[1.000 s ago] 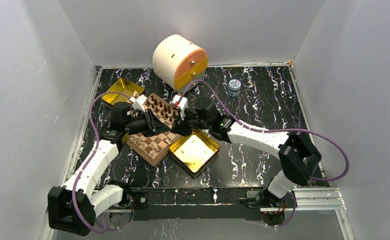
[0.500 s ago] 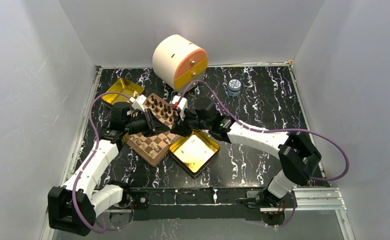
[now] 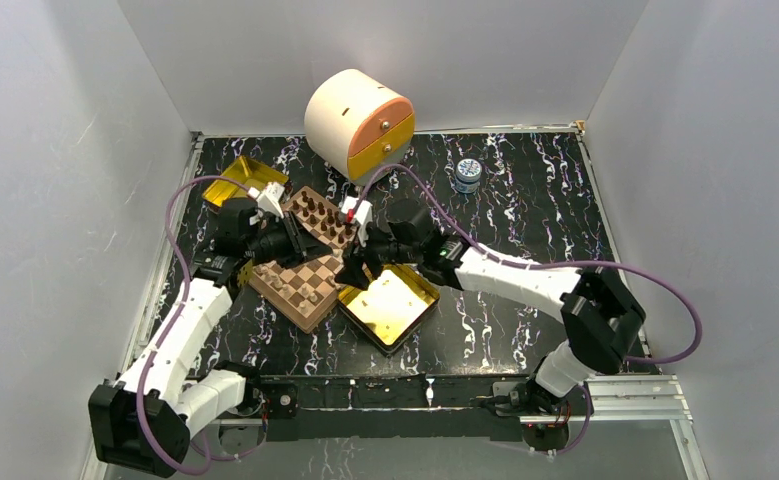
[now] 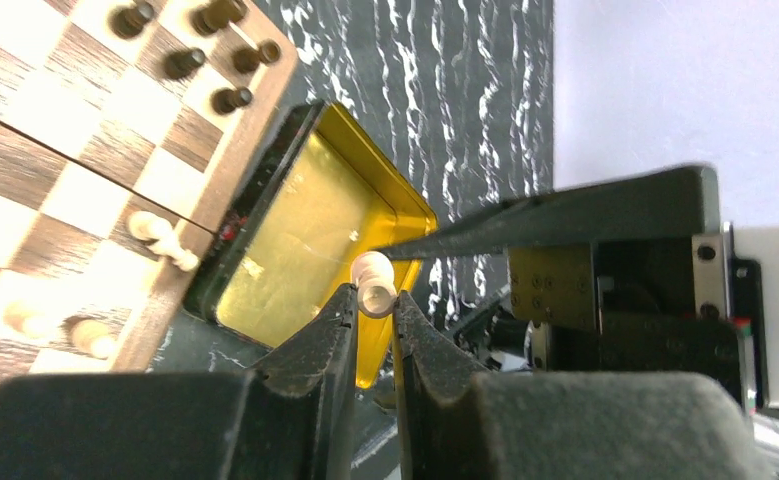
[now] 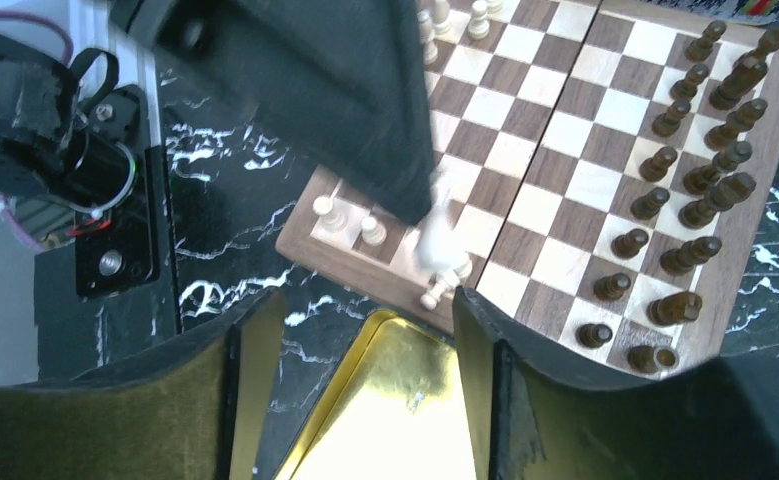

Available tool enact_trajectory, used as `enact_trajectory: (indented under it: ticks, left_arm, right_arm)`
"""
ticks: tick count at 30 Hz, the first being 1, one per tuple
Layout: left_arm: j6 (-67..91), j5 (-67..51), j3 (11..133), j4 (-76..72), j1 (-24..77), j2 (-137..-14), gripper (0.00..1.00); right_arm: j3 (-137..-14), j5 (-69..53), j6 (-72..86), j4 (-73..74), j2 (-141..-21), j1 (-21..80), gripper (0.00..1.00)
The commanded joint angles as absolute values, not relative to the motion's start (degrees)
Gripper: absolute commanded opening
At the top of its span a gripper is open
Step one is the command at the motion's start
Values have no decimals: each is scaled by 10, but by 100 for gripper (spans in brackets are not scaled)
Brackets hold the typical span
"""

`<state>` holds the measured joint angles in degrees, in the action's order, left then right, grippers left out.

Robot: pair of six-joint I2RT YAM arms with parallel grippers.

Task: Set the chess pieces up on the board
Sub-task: Place the chess piece on the chessboard.

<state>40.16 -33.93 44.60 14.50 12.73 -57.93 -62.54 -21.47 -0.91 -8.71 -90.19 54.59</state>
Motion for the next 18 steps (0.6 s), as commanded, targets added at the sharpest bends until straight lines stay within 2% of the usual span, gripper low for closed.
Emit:
enact_trajectory:
  ticks: [1, 2, 3, 4, 11, 18]
  left_arm:
    - [346, -219, 514, 233, 129, -565, 0]
    - [334, -176, 529, 261, 129, -567, 0]
    - [322, -135, 542, 284, 129, -569, 0]
    - [310, -90, 553, 305, 128, -570, 0]
    - [234, 142, 620, 387, 123, -601, 1]
    - [199, 231, 601, 376, 57, -635, 0]
  right_arm:
    - [-594, -224, 10, -109, -825, 550, 74]
    - [-584, -219, 14, -110, -808, 550, 77]
    - [-572, -215, 17, -111, -792, 549, 91]
    - [-562, -212, 20, -111, -774, 550, 98]
    - [-504, -159, 62, -81, -664, 549, 99]
    - [-472, -149, 83, -68, -598, 550, 99]
